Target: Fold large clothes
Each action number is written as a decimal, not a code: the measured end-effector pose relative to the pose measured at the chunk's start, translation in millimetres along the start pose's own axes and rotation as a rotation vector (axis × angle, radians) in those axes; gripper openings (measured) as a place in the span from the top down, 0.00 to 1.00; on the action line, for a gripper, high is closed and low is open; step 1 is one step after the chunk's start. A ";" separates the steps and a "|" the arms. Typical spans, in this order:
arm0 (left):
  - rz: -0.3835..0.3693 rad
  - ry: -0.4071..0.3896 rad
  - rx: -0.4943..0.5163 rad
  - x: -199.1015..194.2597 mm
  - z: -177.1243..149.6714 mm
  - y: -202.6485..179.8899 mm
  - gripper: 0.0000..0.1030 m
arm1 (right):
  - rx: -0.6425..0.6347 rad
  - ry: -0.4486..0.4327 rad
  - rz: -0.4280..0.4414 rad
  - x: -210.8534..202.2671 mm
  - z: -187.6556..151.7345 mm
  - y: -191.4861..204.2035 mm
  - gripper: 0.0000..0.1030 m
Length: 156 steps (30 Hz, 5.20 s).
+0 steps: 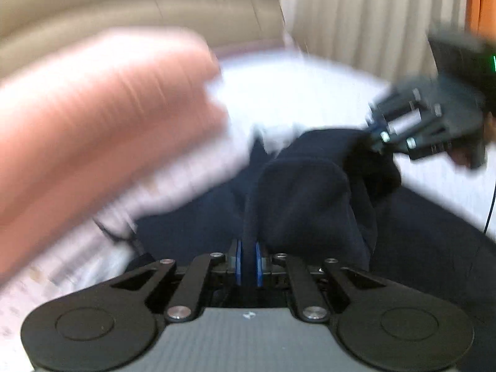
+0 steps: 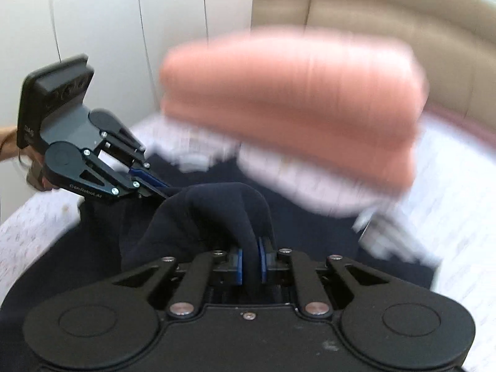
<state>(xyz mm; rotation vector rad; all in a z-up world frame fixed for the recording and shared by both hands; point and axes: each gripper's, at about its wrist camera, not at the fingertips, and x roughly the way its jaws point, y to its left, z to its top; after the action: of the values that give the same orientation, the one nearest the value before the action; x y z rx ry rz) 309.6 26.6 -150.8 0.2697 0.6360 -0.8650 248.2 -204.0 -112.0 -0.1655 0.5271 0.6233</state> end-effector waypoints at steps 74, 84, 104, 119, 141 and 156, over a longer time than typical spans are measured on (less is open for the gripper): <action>0.014 0.154 -0.992 -164.4 -247.0 -136.6 0.34 | 0.769 0.265 -0.199 -202.4 -248.3 14.7 0.08; -0.061 0.202 -1.007 -169.7 -263.7 -168.2 0.39 | 0.886 0.270 -0.102 -235.4 -287.8 27.7 0.10; -0.295 0.382 -0.968 -153.6 -284.3 -220.0 0.65 | 1.156 0.303 0.160 -257.8 -335.2 52.5 0.64; -0.210 0.193 -0.954 -182.1 -281.8 -230.3 0.95 | 0.990 0.255 0.016 -292.2 -286.9 79.1 0.92; -0.218 -0.115 -1.031 -223.9 -146.3 -130.6 0.95 | 1.100 -0.120 0.134 -267.0 -137.3 -11.3 0.92; -0.060 -0.262 -0.977 -179.3 -68.2 -27.2 0.95 | 0.983 -0.162 0.041 -140.0 -36.9 -85.7 0.92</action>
<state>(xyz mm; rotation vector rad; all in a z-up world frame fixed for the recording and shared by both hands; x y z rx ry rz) 174.6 152.6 -92.5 -0.7350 0.7495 -0.5481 187.7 -355.8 -71.9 0.8176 0.6263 0.3559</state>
